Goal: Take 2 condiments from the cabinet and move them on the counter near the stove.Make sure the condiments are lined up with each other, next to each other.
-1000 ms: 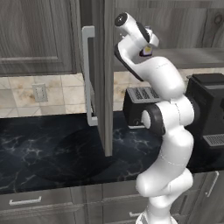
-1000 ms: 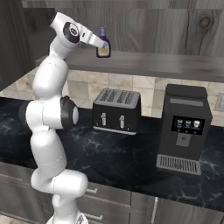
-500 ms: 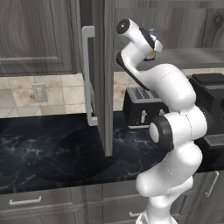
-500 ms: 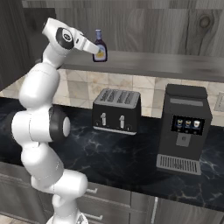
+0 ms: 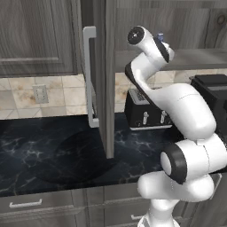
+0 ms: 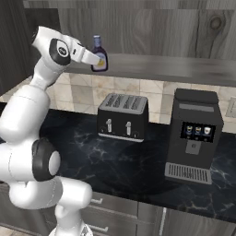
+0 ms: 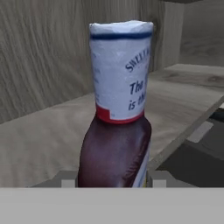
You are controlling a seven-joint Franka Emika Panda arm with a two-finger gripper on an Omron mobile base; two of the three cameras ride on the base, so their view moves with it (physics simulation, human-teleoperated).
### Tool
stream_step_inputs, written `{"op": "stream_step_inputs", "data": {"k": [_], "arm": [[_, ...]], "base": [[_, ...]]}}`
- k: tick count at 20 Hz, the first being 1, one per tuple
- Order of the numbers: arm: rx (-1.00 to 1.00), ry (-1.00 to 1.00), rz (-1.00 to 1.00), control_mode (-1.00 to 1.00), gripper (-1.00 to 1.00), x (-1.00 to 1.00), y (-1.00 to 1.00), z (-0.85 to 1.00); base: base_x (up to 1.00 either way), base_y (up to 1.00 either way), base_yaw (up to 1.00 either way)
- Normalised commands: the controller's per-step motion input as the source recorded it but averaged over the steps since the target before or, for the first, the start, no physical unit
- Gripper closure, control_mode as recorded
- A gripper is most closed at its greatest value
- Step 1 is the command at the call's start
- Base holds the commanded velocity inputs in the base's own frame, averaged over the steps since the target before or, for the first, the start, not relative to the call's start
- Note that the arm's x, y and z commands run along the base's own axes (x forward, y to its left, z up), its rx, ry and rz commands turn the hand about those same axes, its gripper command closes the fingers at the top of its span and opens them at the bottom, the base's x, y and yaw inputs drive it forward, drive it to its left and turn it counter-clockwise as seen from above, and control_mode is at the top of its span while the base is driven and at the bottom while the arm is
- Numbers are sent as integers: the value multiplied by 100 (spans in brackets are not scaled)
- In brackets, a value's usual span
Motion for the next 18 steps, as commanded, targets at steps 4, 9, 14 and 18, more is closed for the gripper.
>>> {"op": "stream_step_inputs", "data": {"k": [4, 9, 14, 18], "arm": [[0, 0, 23, -100, 100, -77, -20, 3], [0, 0, 26, -100, 100, -72, -22, 2], [0, 0, 26, -100, 100, -65, -6, 9], [0, 0, 26, -100, 100, -45, -1, 9]], "base": [[0, 0, 0], [0, 0, 0], [0, 0, 0], [0, 0, 0]]}}
